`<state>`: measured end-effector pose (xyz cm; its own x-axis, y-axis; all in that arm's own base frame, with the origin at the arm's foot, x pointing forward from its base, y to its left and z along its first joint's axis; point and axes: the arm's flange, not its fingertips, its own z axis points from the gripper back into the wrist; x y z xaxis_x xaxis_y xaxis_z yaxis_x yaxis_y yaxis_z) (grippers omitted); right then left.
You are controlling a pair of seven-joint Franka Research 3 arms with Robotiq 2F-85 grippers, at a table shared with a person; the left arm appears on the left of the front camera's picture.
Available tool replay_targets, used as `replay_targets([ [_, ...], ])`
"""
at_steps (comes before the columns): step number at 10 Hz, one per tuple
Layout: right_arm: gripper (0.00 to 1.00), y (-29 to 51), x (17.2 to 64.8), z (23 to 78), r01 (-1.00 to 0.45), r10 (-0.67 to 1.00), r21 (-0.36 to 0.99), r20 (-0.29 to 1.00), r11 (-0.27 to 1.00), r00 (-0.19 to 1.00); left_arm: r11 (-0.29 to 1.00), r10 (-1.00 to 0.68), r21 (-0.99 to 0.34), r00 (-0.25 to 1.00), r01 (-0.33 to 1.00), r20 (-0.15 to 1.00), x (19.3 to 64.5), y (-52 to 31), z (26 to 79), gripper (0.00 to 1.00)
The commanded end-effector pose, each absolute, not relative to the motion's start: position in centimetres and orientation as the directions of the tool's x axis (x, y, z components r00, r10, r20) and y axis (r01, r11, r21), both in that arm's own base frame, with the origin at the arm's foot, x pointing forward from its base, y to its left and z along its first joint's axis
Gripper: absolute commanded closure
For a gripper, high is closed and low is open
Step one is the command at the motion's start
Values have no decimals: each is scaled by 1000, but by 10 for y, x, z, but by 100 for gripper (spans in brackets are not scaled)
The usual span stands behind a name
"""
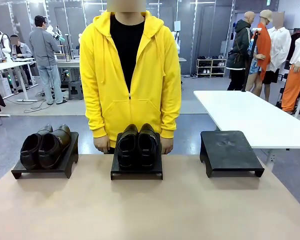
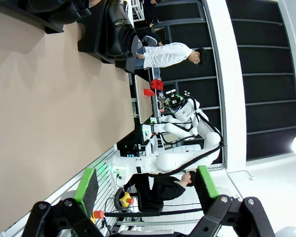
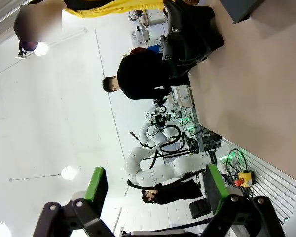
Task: Place the shoes on the stand as instructed by the person.
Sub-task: Pick up another pair of Shoes and place it on the Shoes Stand indicated by the person.
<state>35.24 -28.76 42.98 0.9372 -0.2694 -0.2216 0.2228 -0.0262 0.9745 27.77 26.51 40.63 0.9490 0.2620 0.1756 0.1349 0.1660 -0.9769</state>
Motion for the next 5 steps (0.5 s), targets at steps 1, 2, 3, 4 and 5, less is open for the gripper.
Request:
replay_targets([
  [1,0,-285,348,431,228,-263,973,-226,-24,938,172,253,-974,949,149,190,274,263,408,0],
  [2,0,-285,348,431,228,-263,973,-226,-24,938,172,253,-974,949,149,190,274,263,408,0],
  [3,0,-285,348,431,228,-263,973,-226,-24,938,172,253,-974,949,149,190,274,263,408,0],
  [4,0,-285,348,431,228,-263,973,-226,-24,938,172,253,-974,949,149,190,274,263,408,0],
  [5,0,-285,348,431,228,-263,973,-226,-24,938,172,253,-974,949,149,190,274,263,408,0],
])
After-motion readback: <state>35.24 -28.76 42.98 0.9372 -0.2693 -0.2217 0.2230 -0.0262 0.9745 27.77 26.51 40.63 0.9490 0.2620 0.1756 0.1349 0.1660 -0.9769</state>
